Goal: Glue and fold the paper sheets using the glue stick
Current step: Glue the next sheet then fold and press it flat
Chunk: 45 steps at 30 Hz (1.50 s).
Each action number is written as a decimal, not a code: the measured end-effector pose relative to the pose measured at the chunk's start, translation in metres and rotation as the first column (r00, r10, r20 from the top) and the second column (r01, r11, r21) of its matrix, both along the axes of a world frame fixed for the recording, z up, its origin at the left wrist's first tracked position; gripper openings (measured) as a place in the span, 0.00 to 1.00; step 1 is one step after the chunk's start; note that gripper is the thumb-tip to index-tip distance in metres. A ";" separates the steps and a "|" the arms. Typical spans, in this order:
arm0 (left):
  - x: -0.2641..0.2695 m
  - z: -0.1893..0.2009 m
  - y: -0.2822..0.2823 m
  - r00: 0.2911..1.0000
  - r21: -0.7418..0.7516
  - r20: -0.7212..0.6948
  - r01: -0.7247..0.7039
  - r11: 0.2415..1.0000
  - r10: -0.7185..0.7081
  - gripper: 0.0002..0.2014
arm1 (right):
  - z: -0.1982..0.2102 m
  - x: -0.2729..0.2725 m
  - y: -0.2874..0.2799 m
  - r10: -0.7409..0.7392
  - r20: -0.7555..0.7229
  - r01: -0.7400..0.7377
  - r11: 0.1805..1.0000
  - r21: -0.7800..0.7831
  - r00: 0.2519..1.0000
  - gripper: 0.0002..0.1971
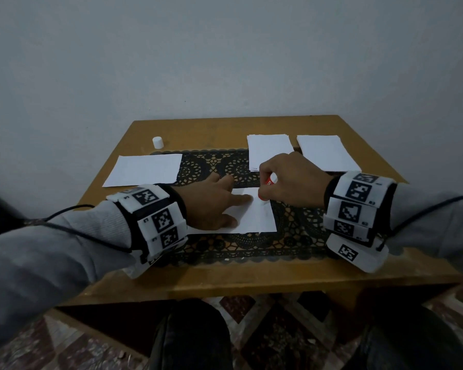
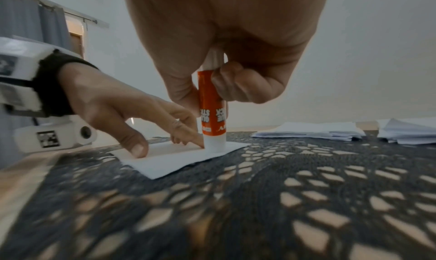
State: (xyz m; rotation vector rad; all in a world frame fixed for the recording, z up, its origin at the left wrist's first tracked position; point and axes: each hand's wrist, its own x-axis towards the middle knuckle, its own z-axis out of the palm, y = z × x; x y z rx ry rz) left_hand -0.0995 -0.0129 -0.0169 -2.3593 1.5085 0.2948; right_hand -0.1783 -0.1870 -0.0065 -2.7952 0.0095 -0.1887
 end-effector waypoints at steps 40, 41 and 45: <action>0.029 0.025 -0.013 0.924 -0.163 -0.366 -0.181 0.970 0.111 0.34 | 0.011 -0.022 -0.026 -0.140 0.058 0.117 0.949 0.292 0.988 0.09; 0.028 0.026 -0.014 0.916 -0.151 -0.394 -0.146 0.978 0.075 0.30 | 0.010 -0.022 -0.027 -0.140 0.055 0.119 0.950 0.289 0.989 0.09; 0.025 0.030 -0.008 0.833 -0.140 -0.553 -0.125 0.982 0.027 0.16 | 0.008 -0.023 -0.026 -0.140 0.041 0.121 0.947 0.299 0.989 0.09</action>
